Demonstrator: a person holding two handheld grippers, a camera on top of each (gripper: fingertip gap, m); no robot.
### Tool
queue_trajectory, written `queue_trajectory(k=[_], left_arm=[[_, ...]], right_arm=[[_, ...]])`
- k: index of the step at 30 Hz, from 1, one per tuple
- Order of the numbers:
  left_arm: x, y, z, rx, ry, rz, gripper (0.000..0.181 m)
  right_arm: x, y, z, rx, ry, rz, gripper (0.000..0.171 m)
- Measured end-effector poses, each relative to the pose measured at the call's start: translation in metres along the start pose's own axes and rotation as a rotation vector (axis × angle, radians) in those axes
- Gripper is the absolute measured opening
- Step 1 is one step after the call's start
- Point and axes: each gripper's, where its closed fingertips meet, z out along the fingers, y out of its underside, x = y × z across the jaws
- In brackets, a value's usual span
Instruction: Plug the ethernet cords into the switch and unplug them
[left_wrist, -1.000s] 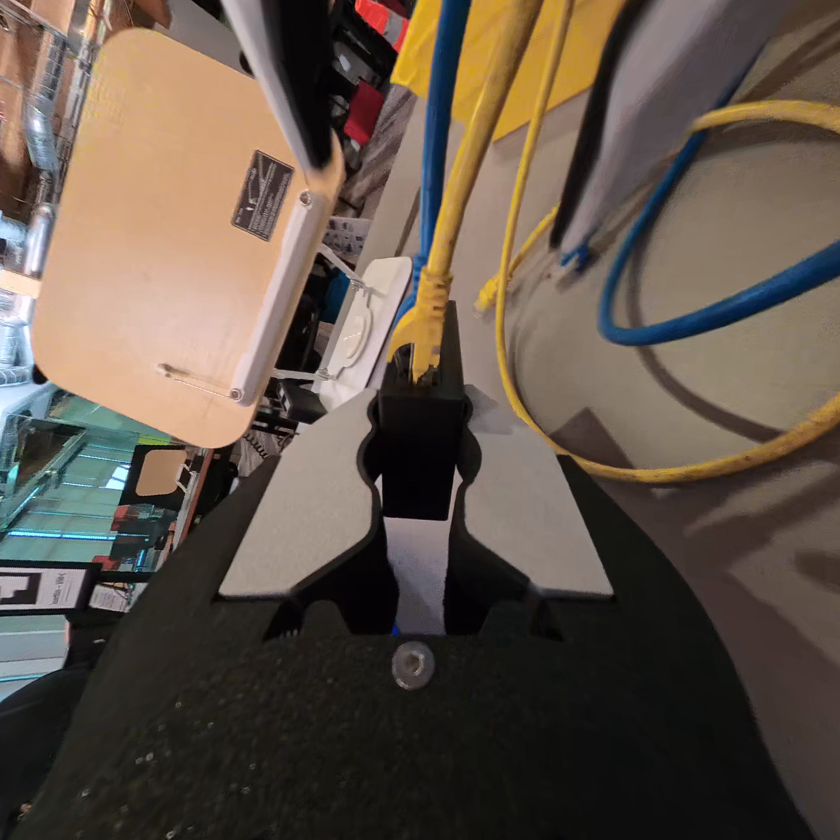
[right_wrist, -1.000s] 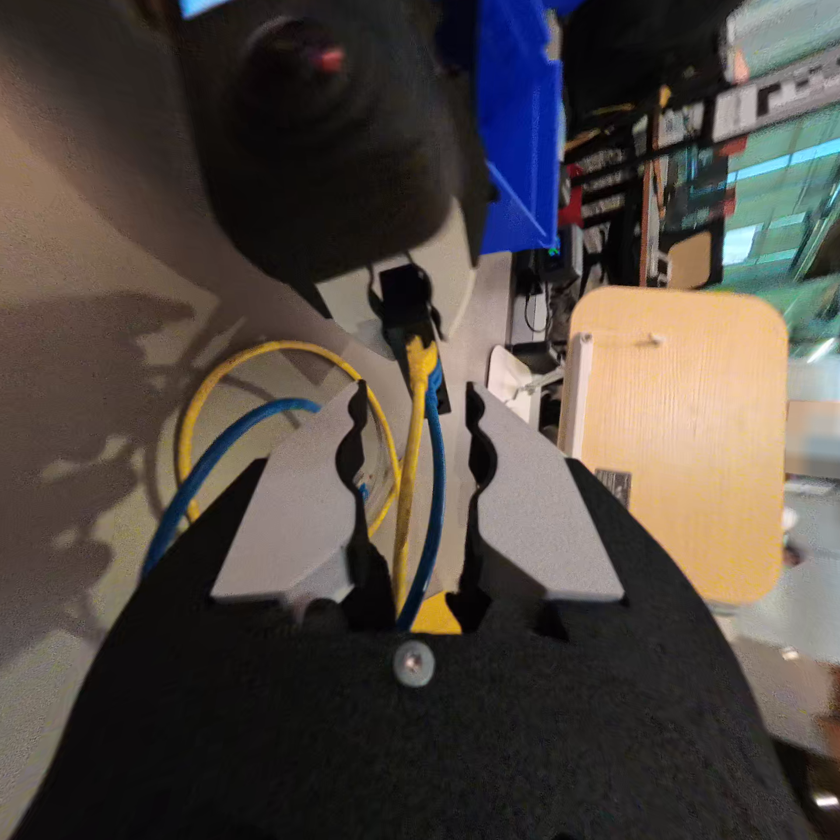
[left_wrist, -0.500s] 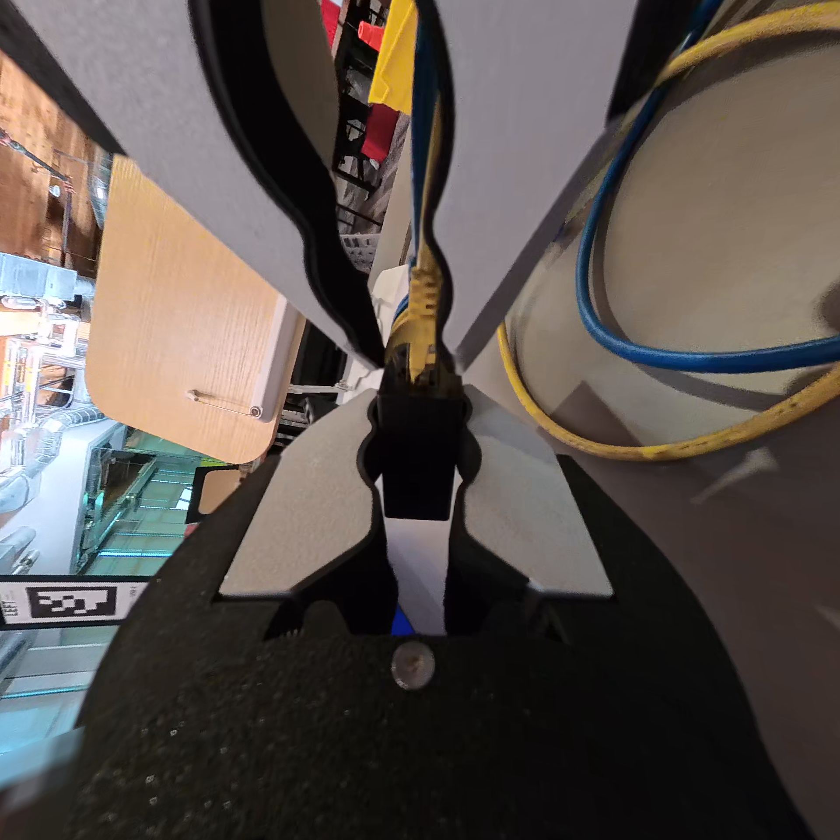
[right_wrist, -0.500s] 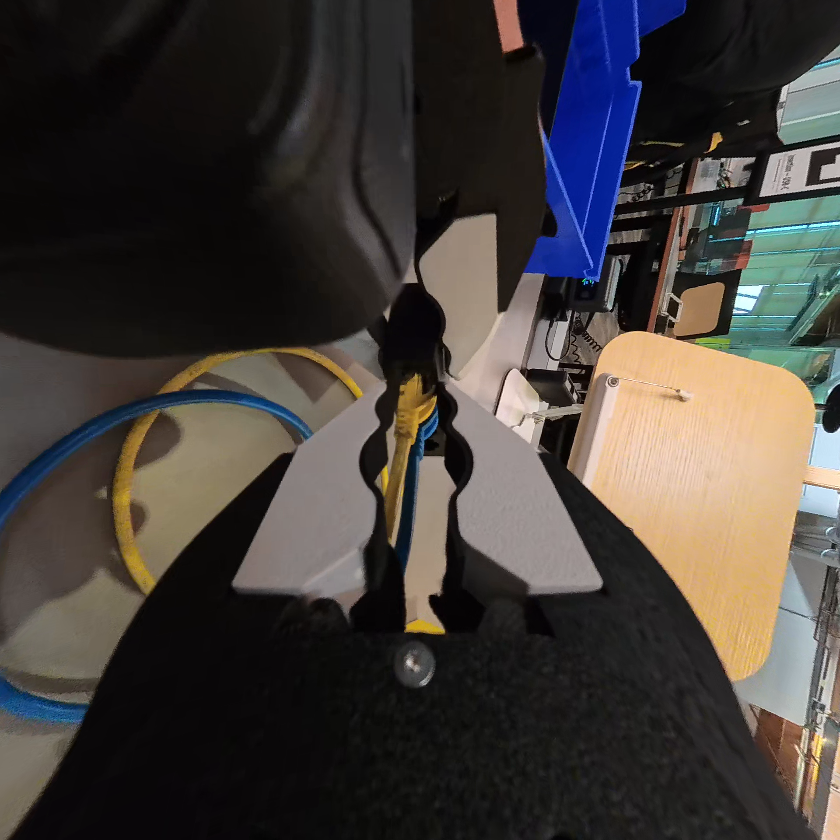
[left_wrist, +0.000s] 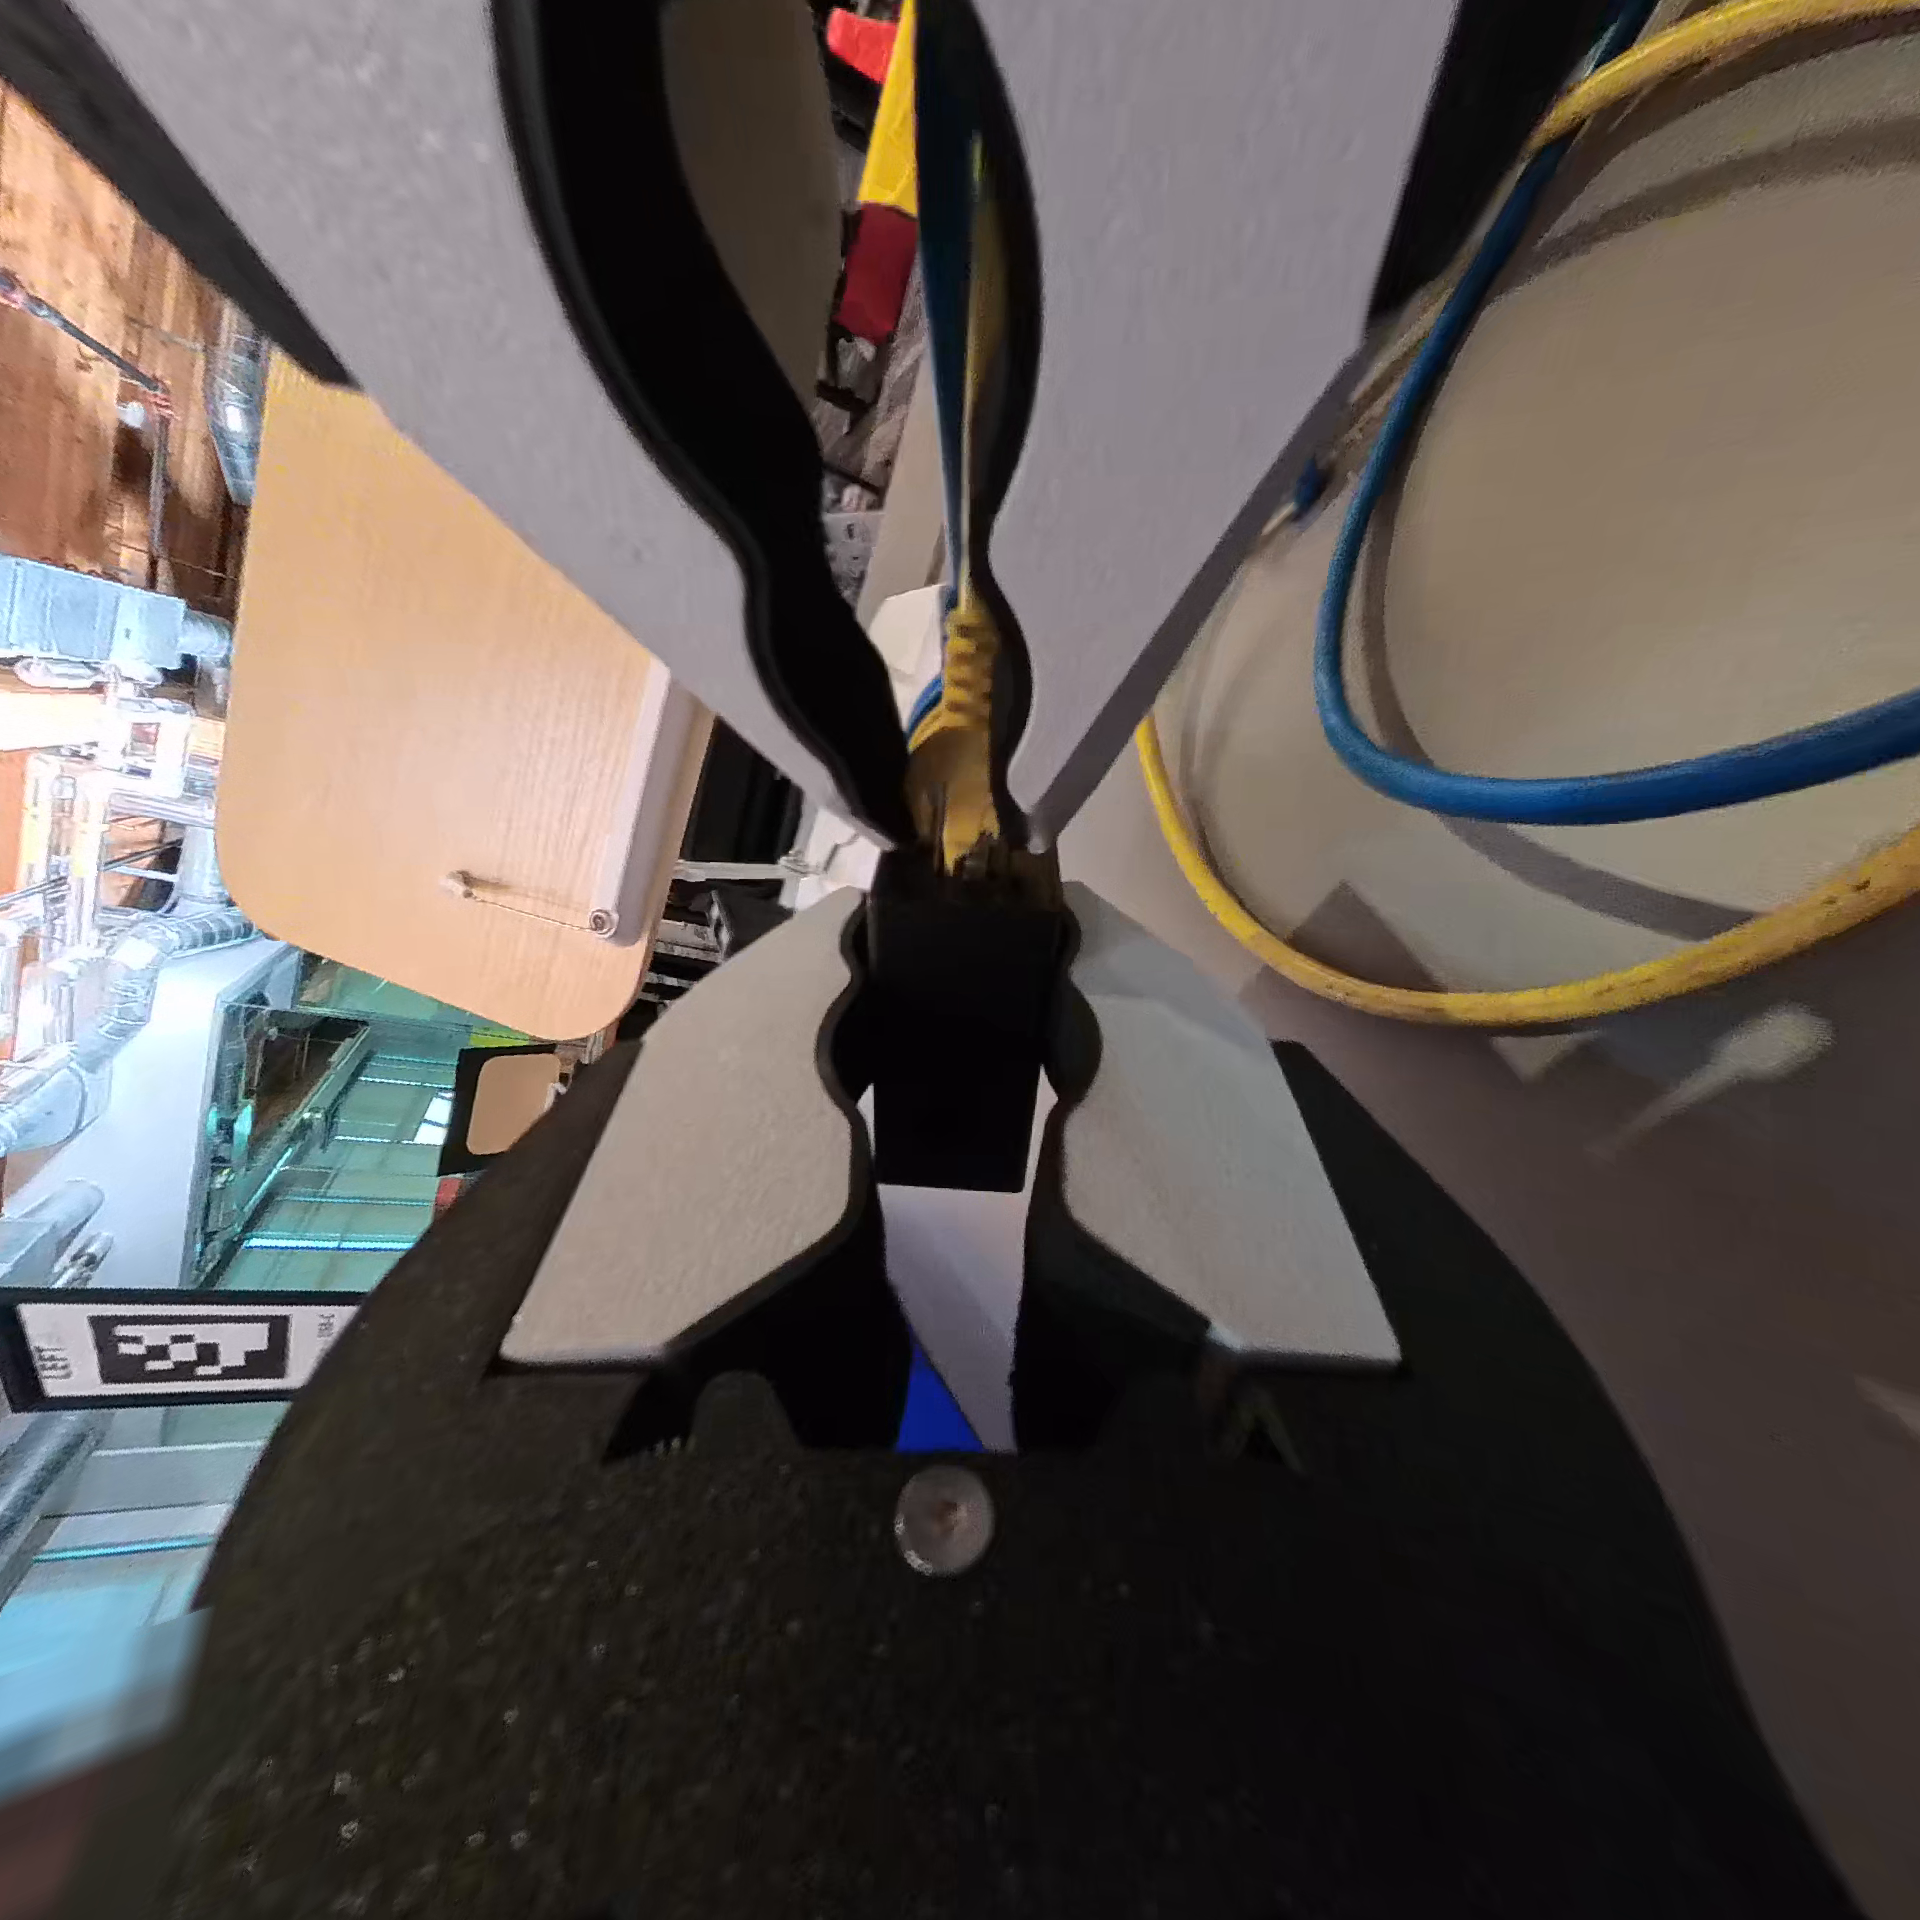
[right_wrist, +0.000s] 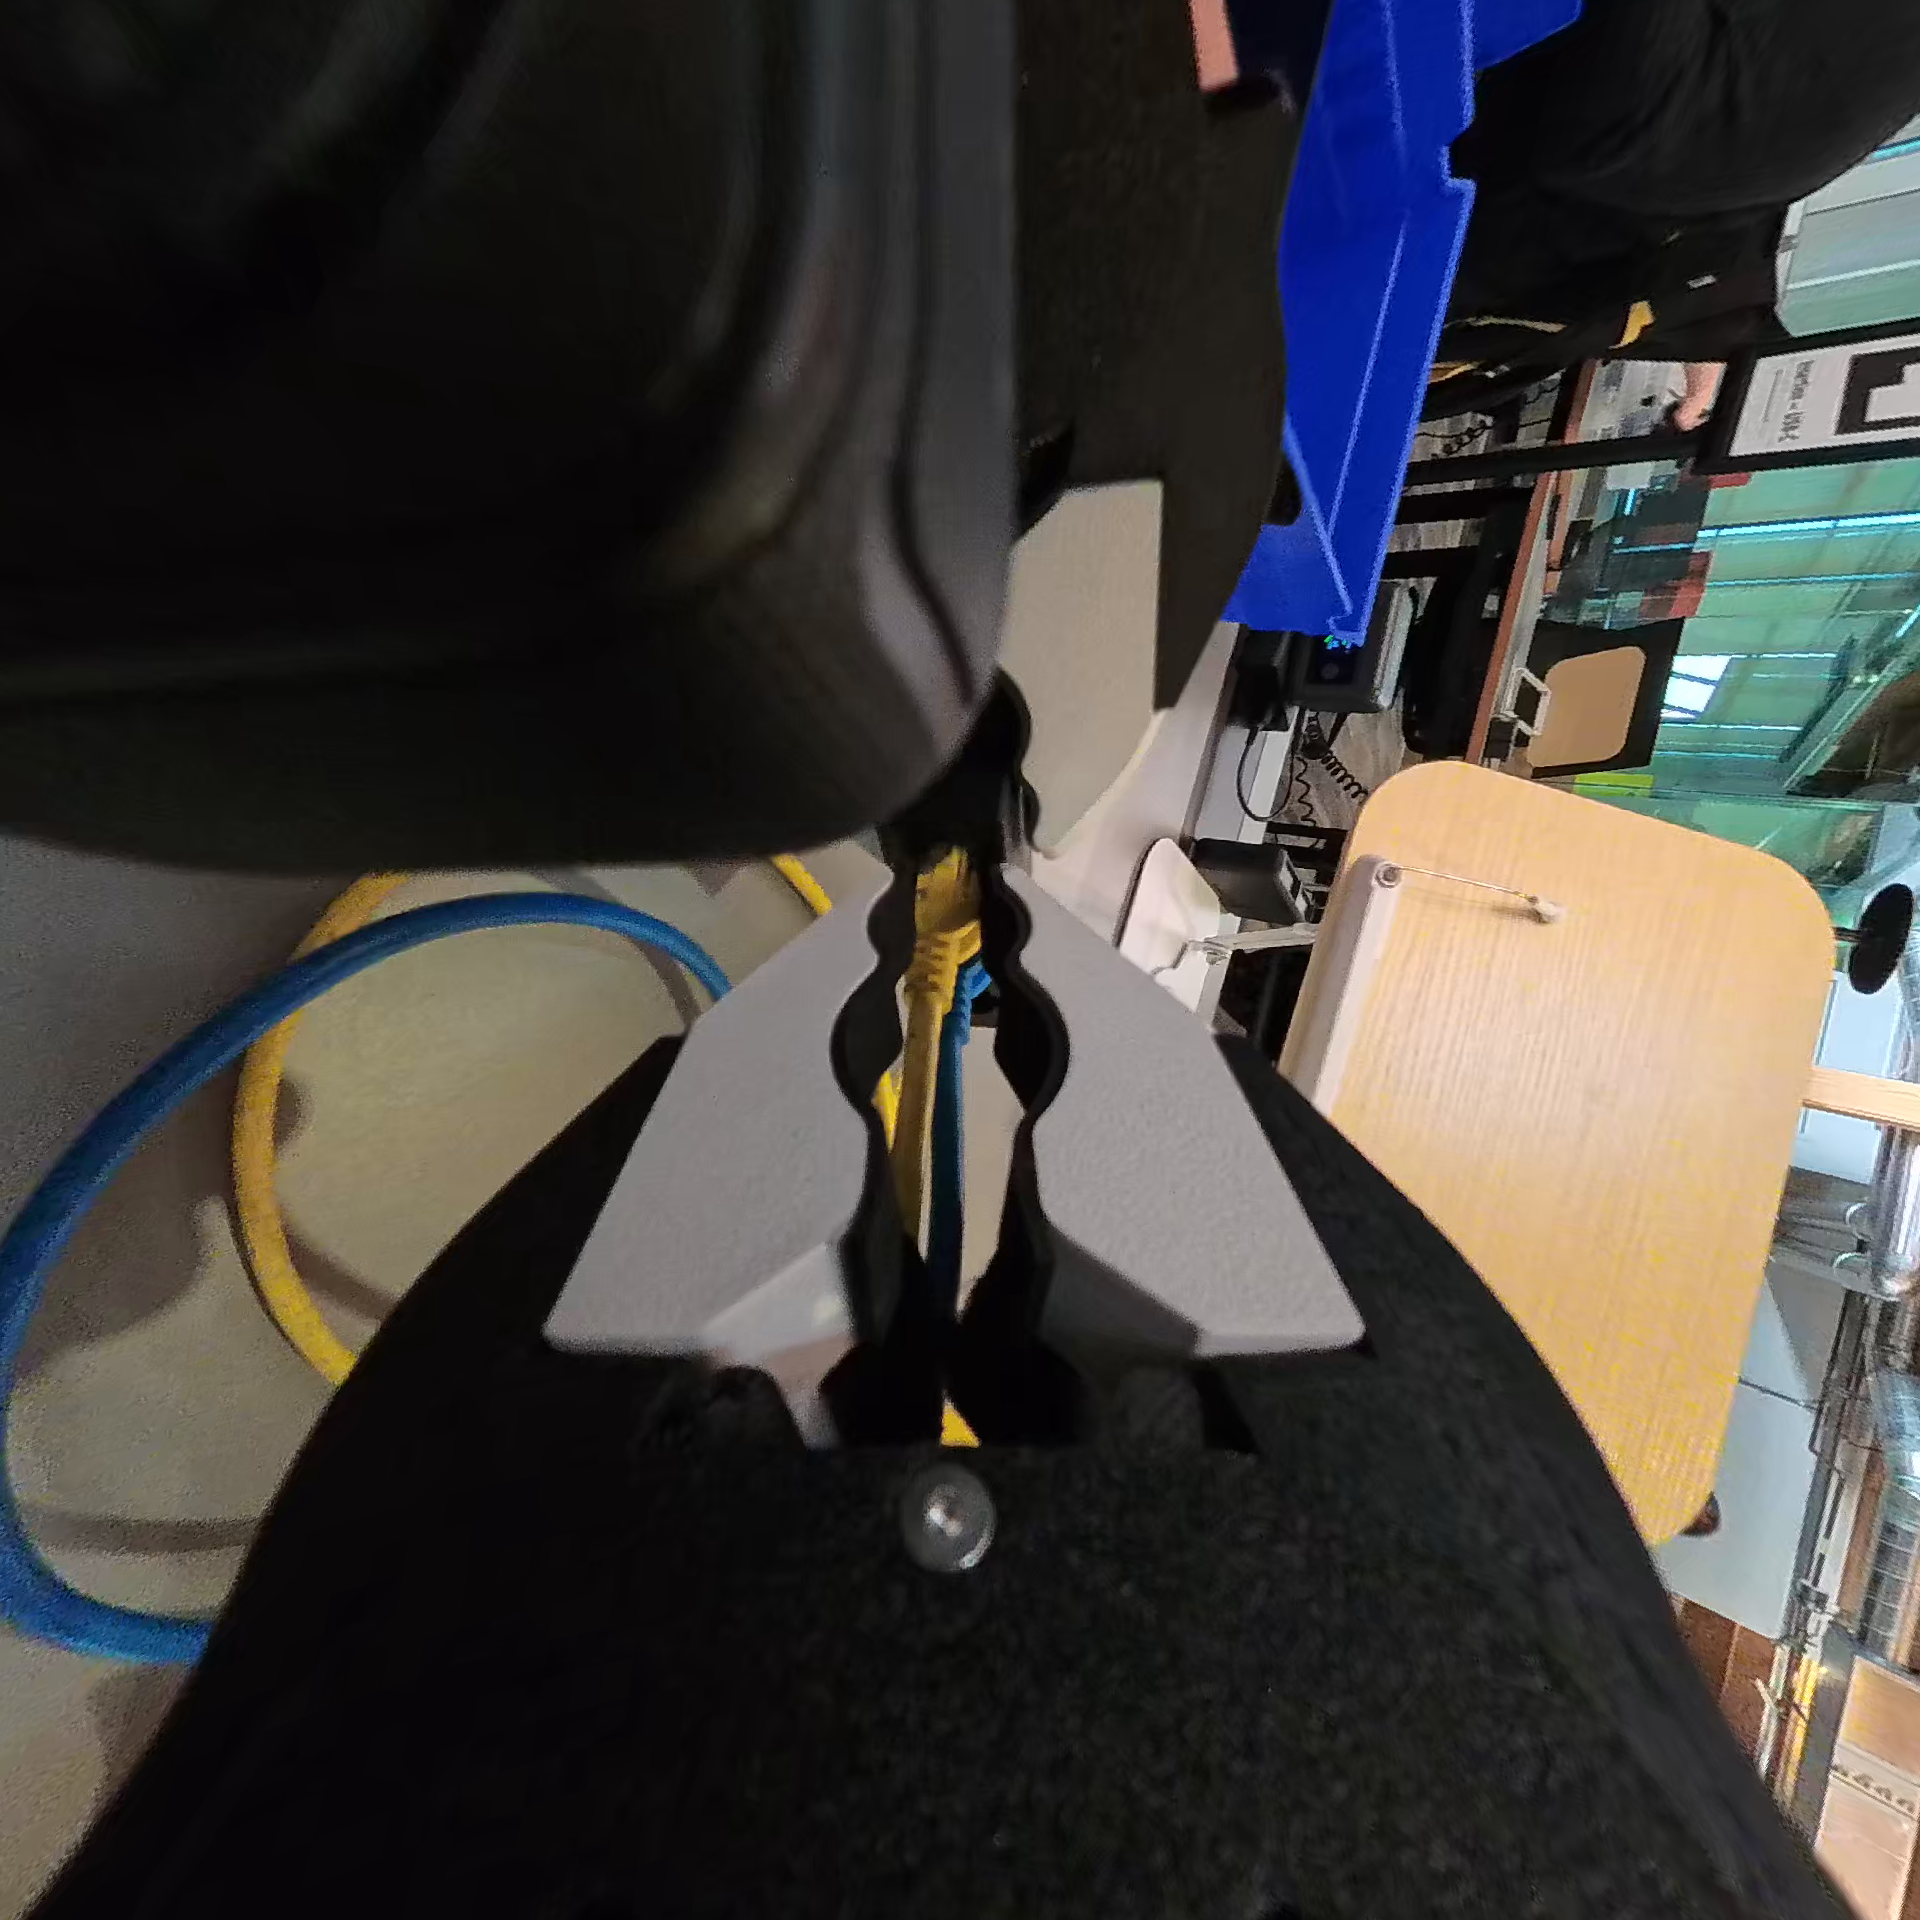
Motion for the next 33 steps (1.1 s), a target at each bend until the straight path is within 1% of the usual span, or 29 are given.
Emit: queue_trajectory(k=[1, 4, 7, 9, 12, 16, 19, 22, 26, 33], left_arm=[[0.001, 0.000, 0.000, 0.002, 0.002, 0.001, 0.029], [0.010, 0.000, 0.004, 0.005, 0.042, -0.019, 0.029], [0.016, 0.001, 0.007, 0.000, 0.057, -0.024, 0.029], [0.016, 0.005, 0.008, -0.023, 0.048, -0.008, 0.029], [0.013, 0.011, 0.011, -0.039, 0.038, -0.015, 0.029], [0.009, 0.007, 0.008, -0.032, -0.007, 0.014, 0.029], [0.008, 0.005, 0.007, -0.038, -0.027, 0.035, 0.029], [0.009, 0.006, 0.007, -0.042, -0.029, 0.041, 0.028], [0.010, 0.008, 0.008, -0.054, -0.029, 0.039, 0.029], [0.011, 0.007, 0.008, -0.057, -0.037, 0.050, 0.029]], right_arm=[[0.000, 0.000, 0.000, 0.002, 0.008, -0.009, 0.010], [-0.007, 0.003, 0.002, -0.005, -0.023, 0.015, 0.011], [-0.011, 0.005, 0.004, -0.014, -0.032, 0.103, 0.012], [-0.012, 0.002, -0.001, 0.032, -0.028, 0.156, 0.013], [-0.012, 0.006, -0.011, 0.063, -0.069, 0.329, 0.012], [-0.011, 0.015, -0.016, 0.078, -0.115, 0.582, 0.012], [-0.017, 0.015, -0.015, 0.104, -0.177, 0.701, 0.014], [-0.017, 0.016, -0.013, 0.112, -0.186, 0.775, 0.009], [-0.019, 0.018, -0.011, 0.125, -0.216, 0.881, 0.009], [-0.023, 0.020, -0.014, 0.095, -0.237, 0.905, 0.009]])
